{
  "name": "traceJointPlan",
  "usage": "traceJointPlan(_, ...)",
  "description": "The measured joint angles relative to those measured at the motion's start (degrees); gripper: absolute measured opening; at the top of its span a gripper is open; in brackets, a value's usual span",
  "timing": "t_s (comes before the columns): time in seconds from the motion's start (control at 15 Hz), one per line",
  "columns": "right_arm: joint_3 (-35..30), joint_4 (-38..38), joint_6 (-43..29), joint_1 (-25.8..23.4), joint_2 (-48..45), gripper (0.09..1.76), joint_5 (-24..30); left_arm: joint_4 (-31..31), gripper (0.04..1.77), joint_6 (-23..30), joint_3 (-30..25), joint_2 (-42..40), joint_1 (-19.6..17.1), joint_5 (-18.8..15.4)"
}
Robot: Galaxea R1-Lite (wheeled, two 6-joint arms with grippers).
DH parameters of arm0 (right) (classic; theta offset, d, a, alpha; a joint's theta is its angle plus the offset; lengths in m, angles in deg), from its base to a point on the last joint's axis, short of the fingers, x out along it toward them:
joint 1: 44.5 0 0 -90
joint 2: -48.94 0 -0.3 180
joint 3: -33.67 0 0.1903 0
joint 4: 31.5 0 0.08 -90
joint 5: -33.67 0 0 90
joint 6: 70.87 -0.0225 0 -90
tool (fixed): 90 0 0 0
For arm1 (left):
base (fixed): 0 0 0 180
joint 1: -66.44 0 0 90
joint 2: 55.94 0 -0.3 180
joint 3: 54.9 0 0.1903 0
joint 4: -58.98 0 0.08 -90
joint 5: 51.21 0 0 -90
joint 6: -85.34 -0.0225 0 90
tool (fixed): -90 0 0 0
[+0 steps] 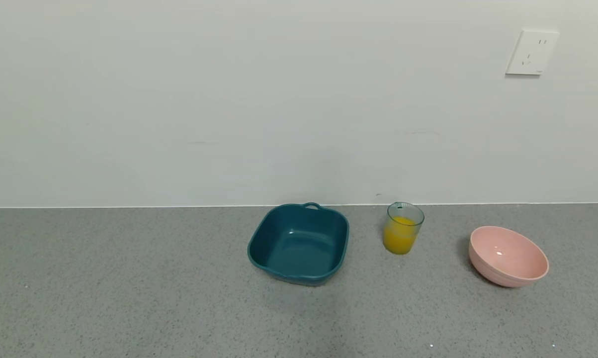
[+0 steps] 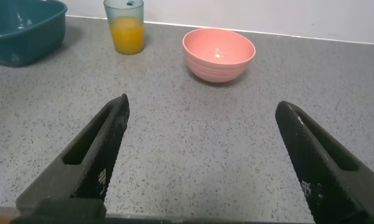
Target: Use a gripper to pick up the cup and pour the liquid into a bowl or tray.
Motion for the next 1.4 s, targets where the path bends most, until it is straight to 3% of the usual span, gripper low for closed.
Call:
traceJointPlan(0.4, 0.16, -0.44, 0.0, -0.29, -0.02, 1.71, 0.0, 0.0, 1.72, -0.02, 0.0, 0.0, 0.0, 0.0)
traceJointPlan(0.8, 9.47, -3.63, 0.09, -0.24, 3.74, 1.71, 0.13, 0.0, 1.72, 0.0, 0.0, 0.0, 0.0, 0.02)
traceJointPlan(1.4, 28.09, -3.19, 1.29, 0.46, 30.37, 1.71, 3.23, 0.0, 1.72, 0.0, 0.0, 0.0, 0.0, 0.0)
